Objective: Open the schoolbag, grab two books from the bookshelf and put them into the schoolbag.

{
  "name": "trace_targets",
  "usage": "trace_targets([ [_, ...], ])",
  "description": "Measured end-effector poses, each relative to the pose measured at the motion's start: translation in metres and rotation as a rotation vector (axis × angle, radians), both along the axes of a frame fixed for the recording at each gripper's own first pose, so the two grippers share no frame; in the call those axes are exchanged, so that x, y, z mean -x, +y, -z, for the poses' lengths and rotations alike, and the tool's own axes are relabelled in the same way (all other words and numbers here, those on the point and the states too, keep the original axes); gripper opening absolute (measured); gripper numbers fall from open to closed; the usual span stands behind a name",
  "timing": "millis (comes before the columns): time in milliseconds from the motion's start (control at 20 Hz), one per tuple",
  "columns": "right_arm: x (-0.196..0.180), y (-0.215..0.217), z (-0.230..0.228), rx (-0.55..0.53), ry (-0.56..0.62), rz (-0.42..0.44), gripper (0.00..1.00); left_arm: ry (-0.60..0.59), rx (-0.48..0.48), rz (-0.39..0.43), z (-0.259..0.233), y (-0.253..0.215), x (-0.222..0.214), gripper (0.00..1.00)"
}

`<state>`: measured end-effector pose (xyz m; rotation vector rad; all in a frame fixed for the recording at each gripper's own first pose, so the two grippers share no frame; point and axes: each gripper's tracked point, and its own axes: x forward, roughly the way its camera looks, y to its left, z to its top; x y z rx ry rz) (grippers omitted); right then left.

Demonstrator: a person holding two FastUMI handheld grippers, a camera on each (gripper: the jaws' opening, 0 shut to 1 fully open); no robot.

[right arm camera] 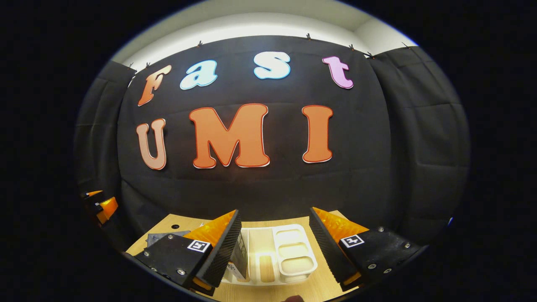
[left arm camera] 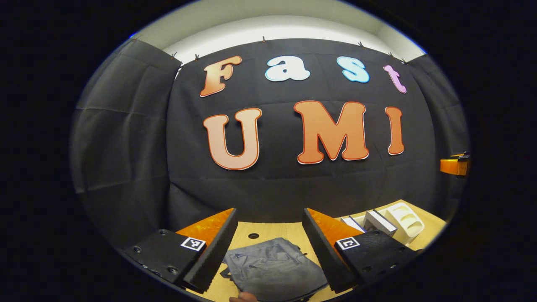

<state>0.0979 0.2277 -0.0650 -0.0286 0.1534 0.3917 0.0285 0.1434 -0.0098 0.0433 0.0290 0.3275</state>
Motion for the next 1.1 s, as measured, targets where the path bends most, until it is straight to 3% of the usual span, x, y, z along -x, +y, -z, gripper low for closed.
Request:
trace_targets([
  [200, 0.002, 0.007, 0.014, 0.029, 0.021, 0.002, 0.97, 0.078, -0.128, 0.002, 0.01, 0.011, 0.001, 0.97],
  [450, 0.004, 0.007, 0.043, 0.049, 0.081, 0.007, 0.97, 0.186, -0.245, 0.066, 0.041, -0.008, 0.0, 0.97],
  [800, 0.005, -0.005, 0.076, 0.059, 0.156, 0.035, 0.97, 0.377, -0.462, 0.24, 0.122, -0.065, -0.002, 0.98],
  [1100, 0.01, -0.035, 0.109, 0.113, 0.224, 0.096, 0.97, 0.537, -0.468, 0.362, 0.202, -0.094, 0.014, 0.98],
])
